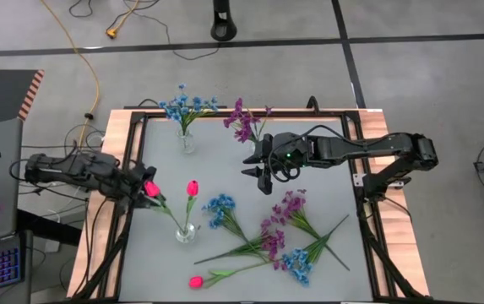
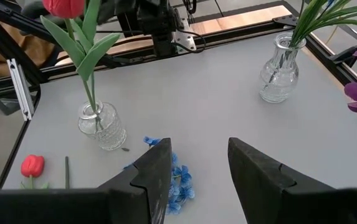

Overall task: Sort flowers into vase by color
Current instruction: Put the top red flower into the bottom transparent vase, then put the left blue flower into the top left transparent vase

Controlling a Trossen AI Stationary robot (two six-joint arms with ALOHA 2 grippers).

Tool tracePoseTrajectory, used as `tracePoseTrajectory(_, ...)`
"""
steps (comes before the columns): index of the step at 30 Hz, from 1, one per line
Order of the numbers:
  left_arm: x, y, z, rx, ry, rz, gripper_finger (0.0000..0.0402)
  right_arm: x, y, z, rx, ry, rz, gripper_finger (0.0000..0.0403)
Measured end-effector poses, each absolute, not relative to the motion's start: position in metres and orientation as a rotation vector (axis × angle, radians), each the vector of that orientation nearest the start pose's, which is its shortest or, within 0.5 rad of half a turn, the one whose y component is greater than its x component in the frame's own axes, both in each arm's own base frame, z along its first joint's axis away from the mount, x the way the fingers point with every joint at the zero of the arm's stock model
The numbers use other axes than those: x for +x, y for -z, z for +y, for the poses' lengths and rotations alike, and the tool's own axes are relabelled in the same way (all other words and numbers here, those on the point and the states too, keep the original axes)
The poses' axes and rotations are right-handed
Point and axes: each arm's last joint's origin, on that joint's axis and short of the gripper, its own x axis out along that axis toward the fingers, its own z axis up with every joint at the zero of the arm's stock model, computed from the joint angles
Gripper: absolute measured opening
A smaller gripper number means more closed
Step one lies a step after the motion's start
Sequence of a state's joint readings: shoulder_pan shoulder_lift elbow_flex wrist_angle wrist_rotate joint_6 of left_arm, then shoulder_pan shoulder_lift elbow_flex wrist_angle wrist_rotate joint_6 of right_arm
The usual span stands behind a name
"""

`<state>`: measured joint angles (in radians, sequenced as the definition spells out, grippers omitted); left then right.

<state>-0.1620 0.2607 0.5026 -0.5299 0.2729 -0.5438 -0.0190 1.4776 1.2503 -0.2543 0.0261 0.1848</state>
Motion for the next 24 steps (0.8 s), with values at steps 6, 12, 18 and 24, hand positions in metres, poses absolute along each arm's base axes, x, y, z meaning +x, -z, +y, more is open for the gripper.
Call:
tracePoseTrajectory(6,0.073,-0.249,-0.021,-0.556,0.330,0.543,0.0138,0.333,-0.325,-0.007,0.179,0.089,0.476,0.0184)
tracePoseTrajectory(12,0.071,-0.245,-0.020,-0.555,0.307,0.582,0.0138,0.333,-0.325,-0.007,0.179,0.089,0.476,0.0184)
tracePoseTrajectory(18,0.072,-0.243,-0.015,-0.502,0.135,0.550,0.0137,0.333,-0.324,-0.007,0.179,0.088,0.486,0.0184)
tracePoseTrajectory(24,0.072,-0.241,-0.008,-0.363,-0.100,0.501,0.0137,0.332,-0.322,0.006,0.198,0.060,0.508,0.0184)
